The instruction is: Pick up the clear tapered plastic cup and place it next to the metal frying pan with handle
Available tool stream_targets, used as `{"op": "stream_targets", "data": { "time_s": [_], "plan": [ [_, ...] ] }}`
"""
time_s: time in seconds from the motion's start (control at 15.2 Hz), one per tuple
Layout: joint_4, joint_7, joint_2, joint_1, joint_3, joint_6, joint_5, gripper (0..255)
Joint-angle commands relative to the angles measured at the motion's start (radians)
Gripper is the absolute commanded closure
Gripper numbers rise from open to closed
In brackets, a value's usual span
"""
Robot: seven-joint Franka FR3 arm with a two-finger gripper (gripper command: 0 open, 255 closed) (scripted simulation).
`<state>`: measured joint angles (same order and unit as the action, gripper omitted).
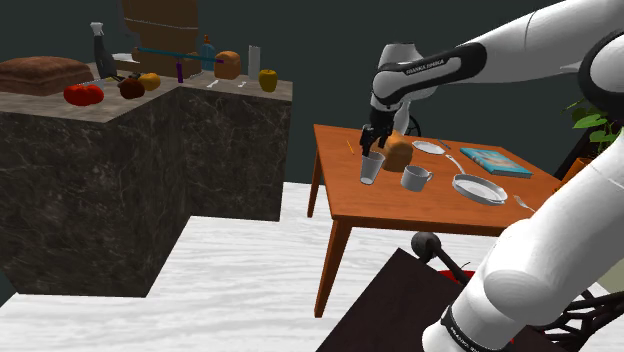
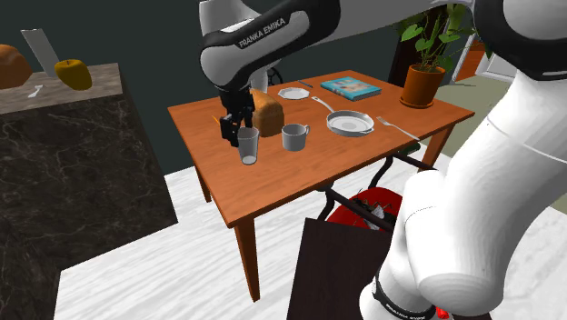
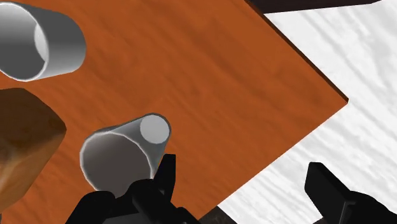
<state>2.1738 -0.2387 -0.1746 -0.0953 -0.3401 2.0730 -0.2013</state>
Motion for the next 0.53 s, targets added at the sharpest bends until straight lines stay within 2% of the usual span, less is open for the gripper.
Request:
{"op": "stream_targets", "data": {
  "time_s": [0.0,0.46],
  "plan": [
    [-0.043,-0.043,0.078,-0.008,-0.026,0.031,0.023,0],
    [-0.241,-0.194,0.353,-0.065,-0.074,0.080,0.140,0]
  ]
}}
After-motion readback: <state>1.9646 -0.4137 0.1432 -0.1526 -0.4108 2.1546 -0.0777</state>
